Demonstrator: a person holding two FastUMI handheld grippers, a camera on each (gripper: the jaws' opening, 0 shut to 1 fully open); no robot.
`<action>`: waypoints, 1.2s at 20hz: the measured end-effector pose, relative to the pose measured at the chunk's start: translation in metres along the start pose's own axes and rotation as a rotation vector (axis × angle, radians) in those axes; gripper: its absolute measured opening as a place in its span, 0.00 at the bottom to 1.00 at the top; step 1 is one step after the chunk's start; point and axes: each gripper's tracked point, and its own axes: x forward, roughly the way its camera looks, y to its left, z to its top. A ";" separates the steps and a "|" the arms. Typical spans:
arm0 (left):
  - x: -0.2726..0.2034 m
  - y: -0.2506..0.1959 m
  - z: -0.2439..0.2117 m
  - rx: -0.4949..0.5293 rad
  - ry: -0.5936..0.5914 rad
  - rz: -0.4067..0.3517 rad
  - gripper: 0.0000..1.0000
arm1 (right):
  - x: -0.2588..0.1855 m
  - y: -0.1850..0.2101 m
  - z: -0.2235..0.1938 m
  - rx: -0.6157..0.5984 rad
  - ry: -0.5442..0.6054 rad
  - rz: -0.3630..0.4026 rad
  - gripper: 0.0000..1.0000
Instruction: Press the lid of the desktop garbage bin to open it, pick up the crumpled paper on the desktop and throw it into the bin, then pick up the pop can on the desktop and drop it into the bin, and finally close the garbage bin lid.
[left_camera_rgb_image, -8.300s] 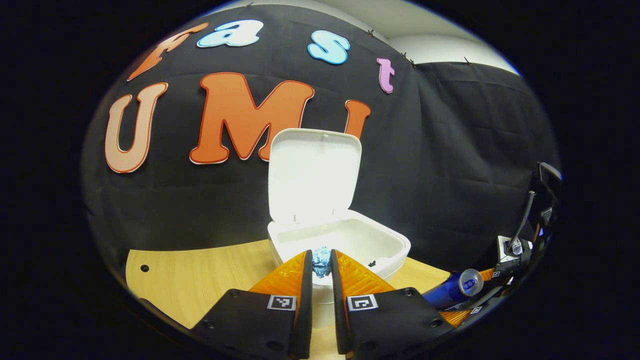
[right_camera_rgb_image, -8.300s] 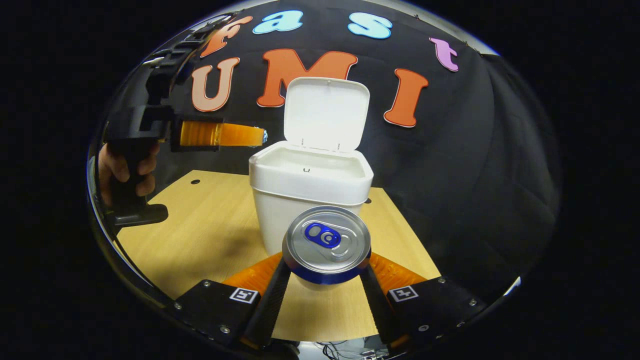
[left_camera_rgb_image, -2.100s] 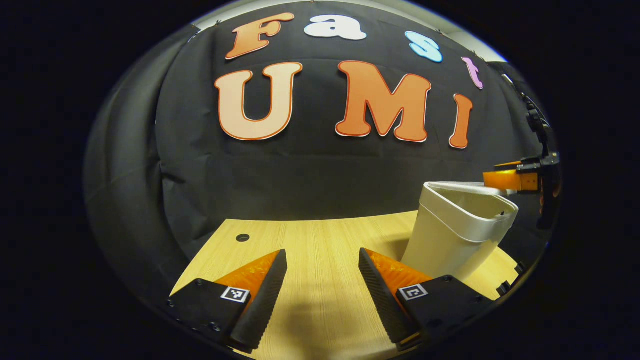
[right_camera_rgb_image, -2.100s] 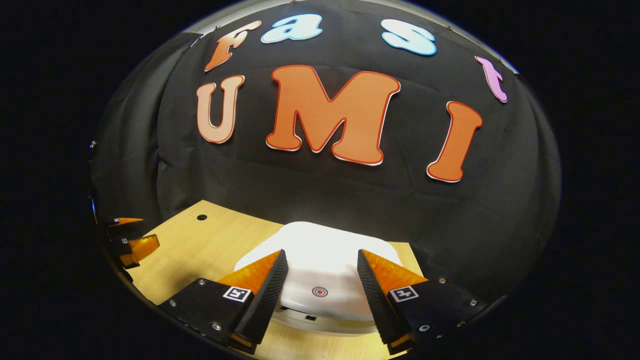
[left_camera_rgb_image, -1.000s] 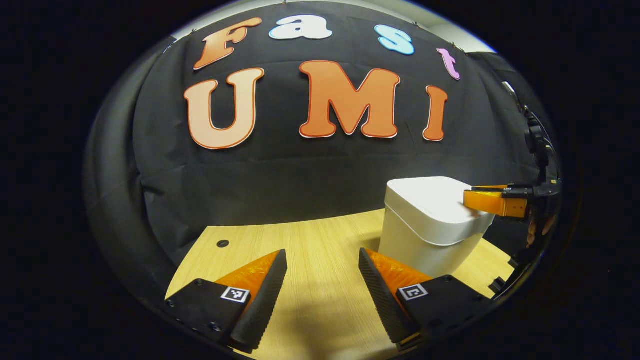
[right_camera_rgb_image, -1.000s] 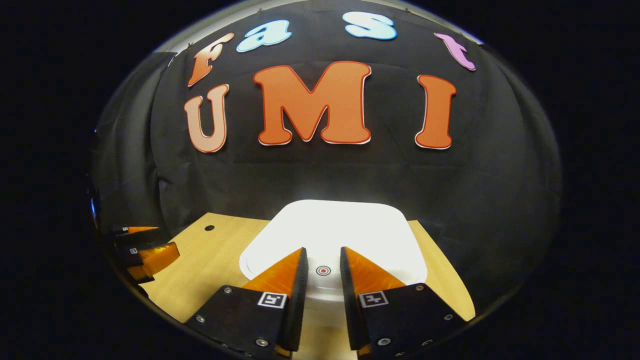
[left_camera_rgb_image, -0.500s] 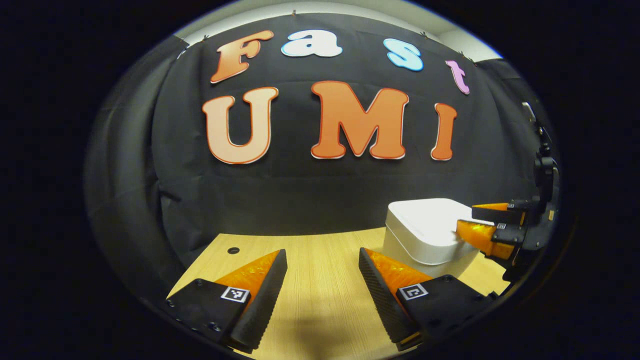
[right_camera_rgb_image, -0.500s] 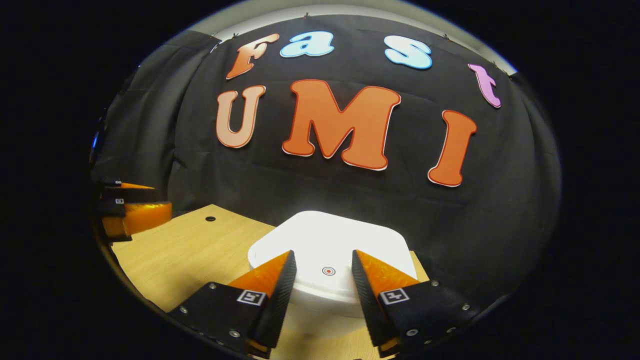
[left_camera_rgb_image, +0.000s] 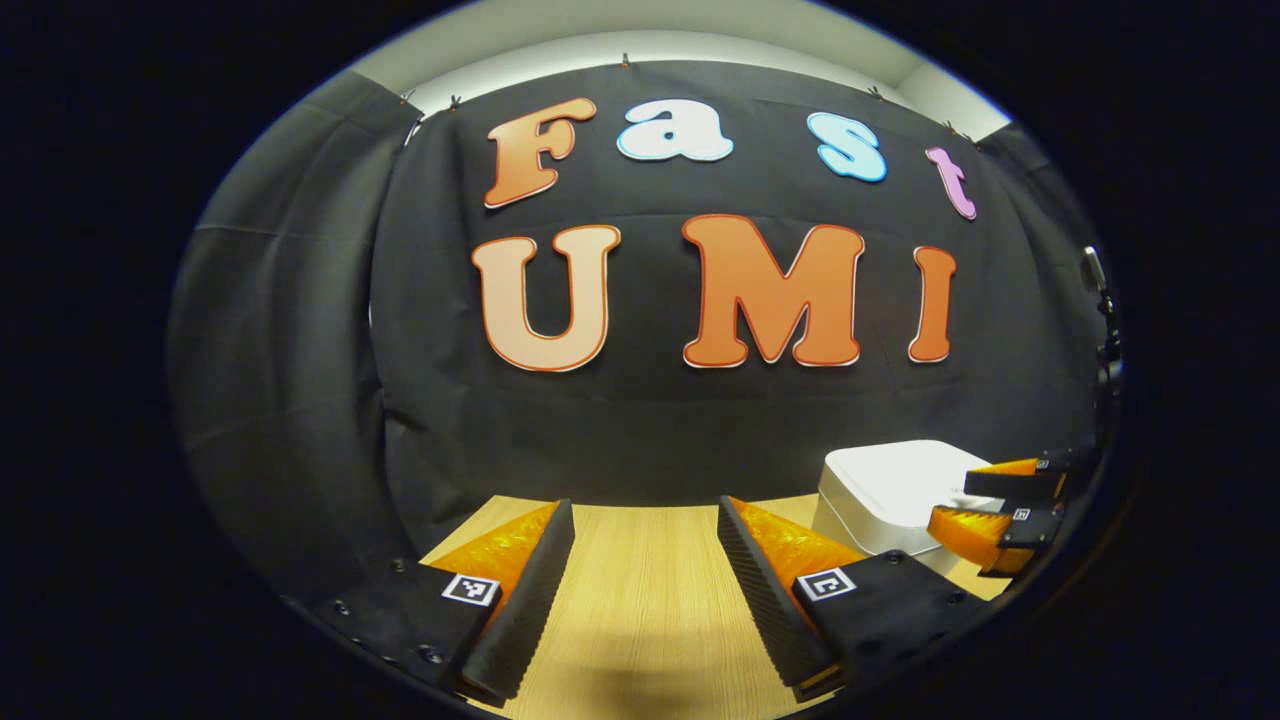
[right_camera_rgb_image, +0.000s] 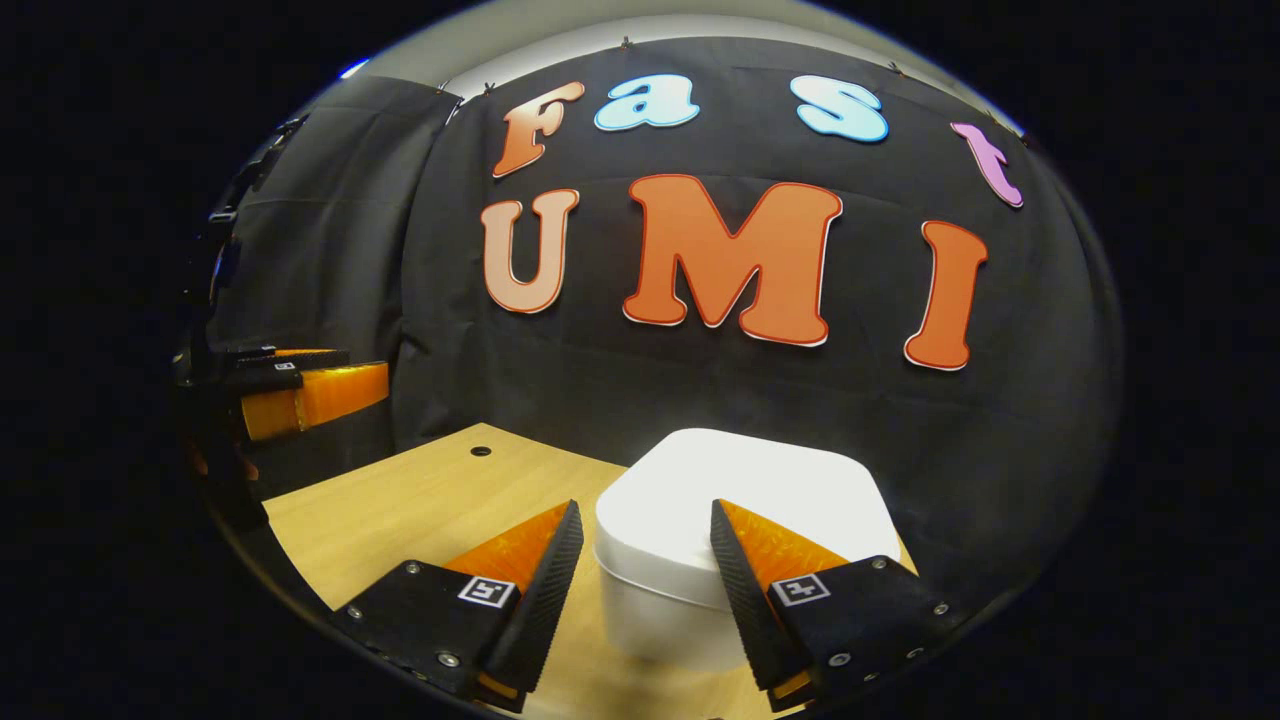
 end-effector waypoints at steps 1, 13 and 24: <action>-0.001 0.007 0.002 -0.004 -0.009 0.004 0.93 | 0.000 0.007 0.003 -0.001 -0.003 -0.005 0.76; -0.001 0.077 0.018 0.041 -0.086 -0.039 0.92 | 0.010 0.097 0.027 -0.009 -0.012 -0.026 0.78; 0.008 0.108 0.011 0.024 -0.079 -0.051 0.92 | 0.024 0.121 0.034 0.000 0.009 -0.042 0.79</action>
